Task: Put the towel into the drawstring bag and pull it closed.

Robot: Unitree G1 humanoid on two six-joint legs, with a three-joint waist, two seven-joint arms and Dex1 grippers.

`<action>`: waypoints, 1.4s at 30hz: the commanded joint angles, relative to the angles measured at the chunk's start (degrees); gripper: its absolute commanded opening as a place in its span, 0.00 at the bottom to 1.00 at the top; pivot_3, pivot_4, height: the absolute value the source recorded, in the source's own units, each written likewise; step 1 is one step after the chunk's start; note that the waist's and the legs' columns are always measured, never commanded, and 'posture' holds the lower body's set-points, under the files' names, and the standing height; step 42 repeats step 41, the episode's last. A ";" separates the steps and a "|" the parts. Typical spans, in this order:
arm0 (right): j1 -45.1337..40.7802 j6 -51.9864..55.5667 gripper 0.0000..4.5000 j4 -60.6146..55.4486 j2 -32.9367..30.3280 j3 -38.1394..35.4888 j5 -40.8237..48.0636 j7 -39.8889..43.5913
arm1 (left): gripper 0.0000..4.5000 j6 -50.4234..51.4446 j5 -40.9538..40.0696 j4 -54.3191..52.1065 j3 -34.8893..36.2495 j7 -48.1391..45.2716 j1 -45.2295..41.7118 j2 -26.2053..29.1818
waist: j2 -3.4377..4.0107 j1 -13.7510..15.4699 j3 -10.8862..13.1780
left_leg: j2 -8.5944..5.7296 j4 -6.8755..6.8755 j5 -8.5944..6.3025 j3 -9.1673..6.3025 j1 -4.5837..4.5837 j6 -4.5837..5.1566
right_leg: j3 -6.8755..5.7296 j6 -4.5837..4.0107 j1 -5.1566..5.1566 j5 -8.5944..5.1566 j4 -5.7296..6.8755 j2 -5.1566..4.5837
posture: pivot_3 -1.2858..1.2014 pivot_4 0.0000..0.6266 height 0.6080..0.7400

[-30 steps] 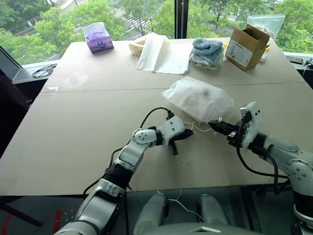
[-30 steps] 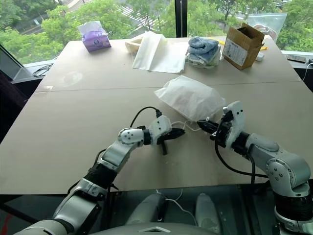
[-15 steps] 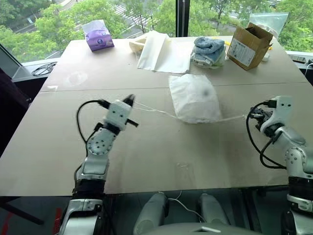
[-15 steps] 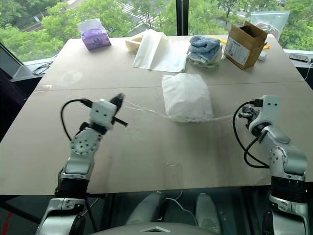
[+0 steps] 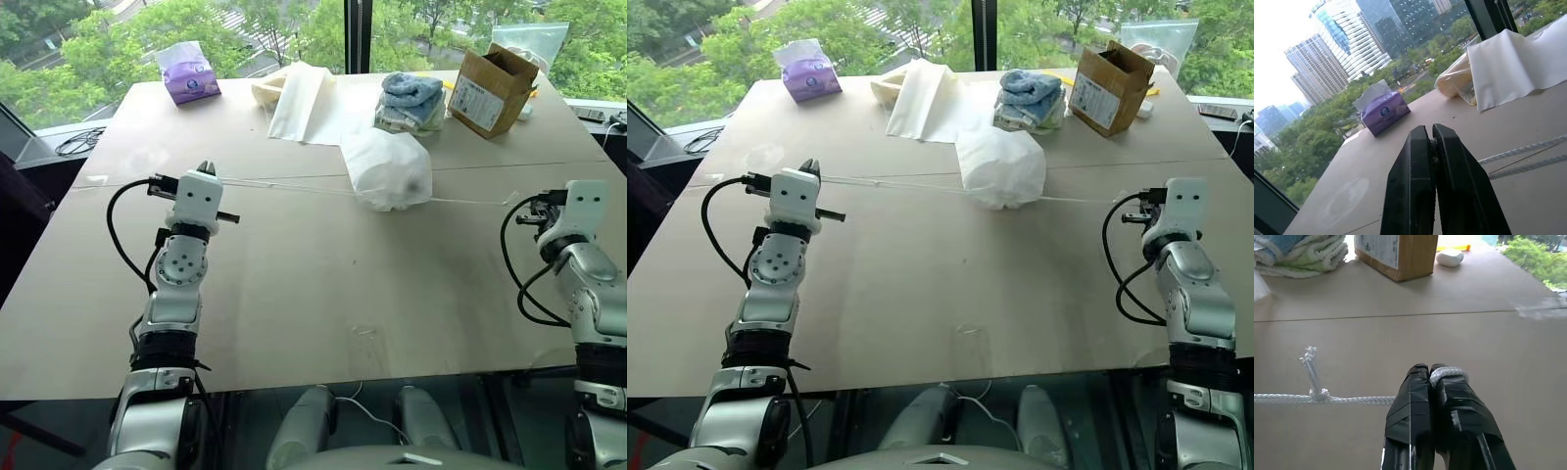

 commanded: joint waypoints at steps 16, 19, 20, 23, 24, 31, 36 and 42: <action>-0.39 4.04 0.00 1.37 -1.87 -12.40 -0.83 -13.92 | 0.00 7.87 -6.31 4.61 11.23 11.00 0.83 3.35 | 0.00 -0.38 0.00 | 0.00 0.00 0.00 0.00 0.00 0.00 | 0.01 0.00 -0.01 0.00 0.01 0.00 | 0.52 0.24 1.00; -0.02 4.66 0.00 -1.77 -1.95 -7.43 5.63 -2.93 | 0.00 5.12 -11.93 2.72 5.89 -0.59 1.77 1.87 | 0.01 -0.39 0.00 | 0.01 0.00 0.00 0.01 0.00 0.00 | 0.01 0.00 0.00 0.00 0.01 -0.01 | 0.52 0.24 1.00; 0.54 5.12 0.00 -3.11 -2.33 -5.94 7.27 0.61 | 0.00 5.00 -13.69 1.50 4.00 -4.72 2.52 1.57 | 0.01 -0.38 0.00 | 0.01 0.00 0.00 0.02 0.00 0.00 | 0.02 0.00 0.00 0.00 0.00 -0.01 | 0.52 0.24 1.00; 3.12 7.05 0.27 -7.48 -3.48 -2.72 10.66 8.73 | 0.14 7.34 -17.36 -3.03 -1.19 -17.00 6.11 1.64 | 0.03 -0.42 0.01 | 0.00 -0.04 -0.01 0.01 -0.03 0.01 | 0.00 0.00 -0.01 0.00 -0.04 -0.02 | 0.52 0.24 1.00; 4.62 7.83 0.40 -8.80 -4.72 -1.73 11.60 12.28 | 0.21 8.92 -17.79 -3.92 -2.27 -19.93 7.22 2.15 | 0.03 -0.45 0.01 | 0.01 -0.06 -0.01 0.01 -0.03 0.02 | 0.01 -0.01 -0.01 0.00 -0.06 -0.02 | 0.52 0.24 1.00; 18.60 4.09 0.72 -15.38 -13.36 -2.57 16.36 36.90 | 0.90 15.23 -25.89 -13.50 -2.89 -38.07 16.95 6.63 | 0.04 -0.34 0.01 | 0.04 -0.04 -0.01 -0.04 0.00 0.02 | -0.02 -0.01 0.03 0.00 -0.07 -0.02 | 0.52 0.24 1.00; 28.90 -4.47 0.72 -14.74 -19.42 -1.65 12.29 49.95 | 0.90 20.77 -28.87 -21.42 -3.30 -45.37 26.49 10.93 | 0.07 -0.25 0.01 | 0.04 -0.06 -0.05 0.00 0.08 0.08 | 0.01 -0.01 0.08 -0.01 -0.11 -0.17 | 0.52 0.24 1.00; 29.55 -9.84 0.72 -13.67 -17.75 -1.03 11.73 53.12 | 0.90 21.38 -28.49 -23.67 -3.68 -47.34 29.04 12.34 | 0.20 -0.18 -0.02 | 0.08 -0.06 -0.16 0.02 0.22 0.27 | -0.01 -0.02 0.21 -0.01 -0.07 -0.21 | 0.52 0.24 1.00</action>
